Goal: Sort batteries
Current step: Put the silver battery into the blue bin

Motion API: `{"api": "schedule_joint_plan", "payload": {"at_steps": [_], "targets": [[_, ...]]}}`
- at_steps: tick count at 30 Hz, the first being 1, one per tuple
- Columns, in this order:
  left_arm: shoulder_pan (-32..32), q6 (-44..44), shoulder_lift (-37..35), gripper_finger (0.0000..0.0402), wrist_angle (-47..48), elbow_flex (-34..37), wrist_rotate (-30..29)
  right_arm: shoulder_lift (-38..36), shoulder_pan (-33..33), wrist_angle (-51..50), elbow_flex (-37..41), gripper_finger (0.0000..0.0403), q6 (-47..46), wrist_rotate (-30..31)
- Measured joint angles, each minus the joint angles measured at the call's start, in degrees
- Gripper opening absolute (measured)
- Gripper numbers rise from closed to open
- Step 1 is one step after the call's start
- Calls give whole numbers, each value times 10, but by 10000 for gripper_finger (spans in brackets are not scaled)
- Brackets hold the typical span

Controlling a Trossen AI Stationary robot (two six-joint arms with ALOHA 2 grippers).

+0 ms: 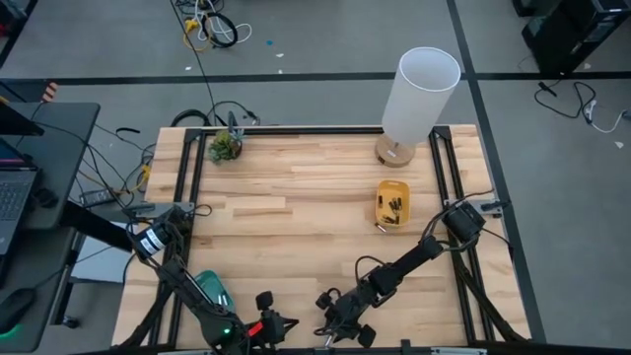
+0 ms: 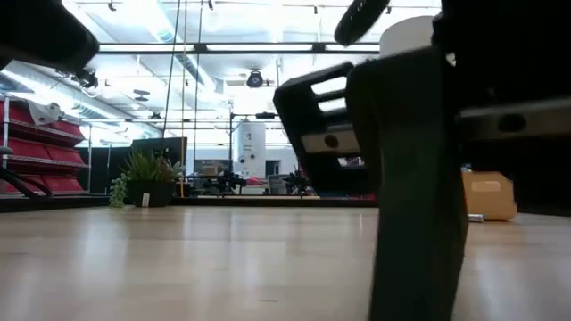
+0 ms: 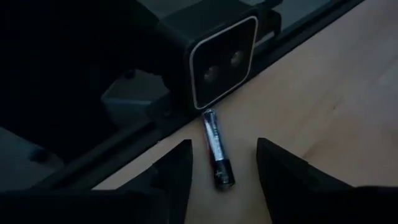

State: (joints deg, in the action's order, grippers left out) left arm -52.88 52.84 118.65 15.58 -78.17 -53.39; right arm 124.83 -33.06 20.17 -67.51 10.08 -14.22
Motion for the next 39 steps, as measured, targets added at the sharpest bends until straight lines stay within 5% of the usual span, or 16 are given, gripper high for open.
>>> {"api": "schedule_joint_plan", "payload": {"at_steps": [5, 13, 19, 24, 39], "targets": [[0, 5, 0, 21, 0, 0, 0, 10, 0, -2, -2, 141, -8, 1], [0, 29, -1, 21, -32, 0, 3, 11, 3, -7, -2, 16, -7, 12], [-4, 63, -1, 21, -28, 0, -29, 5, 5, -12, -1, 37, -29, 12], [-14, 77, -1, 21, -19, 0, -72, -21, 14, -38, 2, 14, -30, 21], [6, 100, -1, 36, 2, 0, -75, -75, 82, -60, 1, 20, -38, 49]]}}
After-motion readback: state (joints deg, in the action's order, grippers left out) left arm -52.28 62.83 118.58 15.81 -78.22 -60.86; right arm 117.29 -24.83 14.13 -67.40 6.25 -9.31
